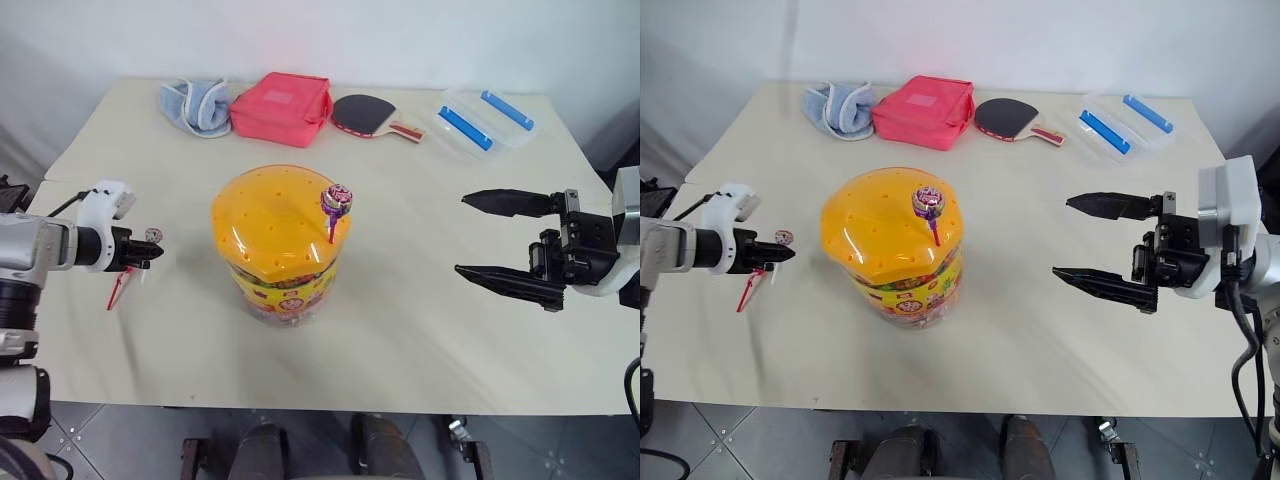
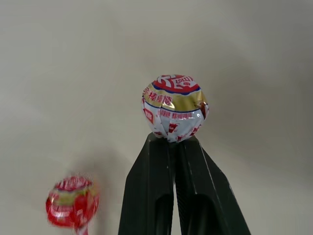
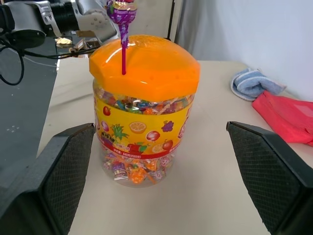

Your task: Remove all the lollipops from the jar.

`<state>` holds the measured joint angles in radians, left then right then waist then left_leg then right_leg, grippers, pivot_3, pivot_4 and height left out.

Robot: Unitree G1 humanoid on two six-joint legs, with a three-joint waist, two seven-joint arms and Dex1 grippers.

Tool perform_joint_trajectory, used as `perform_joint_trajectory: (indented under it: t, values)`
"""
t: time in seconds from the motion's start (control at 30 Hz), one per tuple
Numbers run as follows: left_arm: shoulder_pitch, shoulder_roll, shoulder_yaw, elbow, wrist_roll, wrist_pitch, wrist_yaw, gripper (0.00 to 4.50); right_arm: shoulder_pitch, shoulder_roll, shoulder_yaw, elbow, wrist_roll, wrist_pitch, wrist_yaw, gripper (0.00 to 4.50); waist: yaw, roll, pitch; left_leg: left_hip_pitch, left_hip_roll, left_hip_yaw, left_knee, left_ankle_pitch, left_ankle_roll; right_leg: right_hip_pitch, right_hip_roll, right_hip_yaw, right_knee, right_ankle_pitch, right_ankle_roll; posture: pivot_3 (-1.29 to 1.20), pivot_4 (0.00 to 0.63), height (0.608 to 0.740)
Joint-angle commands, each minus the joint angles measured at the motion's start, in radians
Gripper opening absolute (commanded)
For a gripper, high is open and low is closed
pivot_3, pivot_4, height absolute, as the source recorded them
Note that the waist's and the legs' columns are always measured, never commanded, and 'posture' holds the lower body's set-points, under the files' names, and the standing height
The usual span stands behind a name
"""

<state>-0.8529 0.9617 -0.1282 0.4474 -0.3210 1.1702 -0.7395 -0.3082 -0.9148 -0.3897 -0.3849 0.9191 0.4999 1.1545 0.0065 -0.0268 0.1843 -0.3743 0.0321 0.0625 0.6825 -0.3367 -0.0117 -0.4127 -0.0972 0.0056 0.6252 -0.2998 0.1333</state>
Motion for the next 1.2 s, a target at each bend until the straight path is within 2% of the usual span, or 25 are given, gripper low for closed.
perform_joint_trajectory:
  t: [0.03,0.23,0.63,0.73,0.9,1.13,1.2]
  values:
    - [-0.060,-0.008,-0.023,0.063,0.060,-0.030,-0.006,0.03,-0.009,0.004,-0.015,-0.018,0.004,-0.015,-0.010,4.50,0.000,0.000,0.000,0.000,0.000,0.000,0.000,0.000,0.000,0.000,0.000,0.000,0.000,0.000,0.000,0.00,0.150,0.740]
    - [-0.142,-0.032,-0.051,0.156,0.129,-0.034,0.000,0.03,0.005,0.006,-0.023,-0.027,0.000,-0.019,-0.023,4.50,-0.007,0.000,0.000,0.000,0.000,0.000,0.000,0.000,0.000,-0.001,0.000,0.000,0.000,0.000,0.000,0.00,0.150,0.740]
    - [-0.313,-0.138,-0.009,0.460,0.236,-0.177,0.070,0.03,-0.008,0.021,-0.010,-0.024,-0.012,-0.036,-0.036,4.50,-0.003,-0.001,0.000,-0.001,0.000,0.000,0.000,0.000,0.000,-0.001,0.000,-0.001,0.000,0.000,0.001,0.00,0.150,0.740]
    - [-0.343,-0.152,0.005,0.502,0.242,-0.171,0.075,0.73,-0.003,0.021,-0.015,-0.030,-0.011,-0.035,-0.042,4.50,-0.004,-0.001,0.000,-0.001,0.000,0.000,0.000,0.000,0.000,-0.001,0.000,-0.001,0.000,0.000,0.001,0.00,0.150,0.740]
    - [-0.364,-0.148,-0.016,0.491,0.275,-0.159,0.039,2.24,0.009,0.016,-0.028,-0.035,-0.009,-0.033,-0.047,4.50,-0.008,-0.001,0.000,-0.001,0.000,0.001,0.000,0.000,0.000,-0.001,0.000,-0.001,0.000,0.000,0.001,0.00,0.150,0.740]
    - [-0.368,-0.086,-0.063,0.332,0.302,-0.115,-0.066,4.41,0.013,-0.001,-0.040,-0.033,-0.011,-0.028,-0.048,4.50,-0.007,-0.001,0.001,-0.001,0.000,0.001,0.000,0.000,0.000,-0.001,0.000,-0.001,0.000,0.000,0.001,0.00,0.150,0.740]
    - [-0.359,-0.048,-0.070,0.250,0.298,-0.098,-0.106,4.47,0.013,-0.007,-0.045,-0.033,-0.011,-0.025,-0.048,4.50,-0.007,-0.001,0.001,-0.001,0.000,0.001,0.000,0.000,0.000,-0.001,0.000,-0.001,0.000,0.000,0.001,0.00,0.150,0.740]
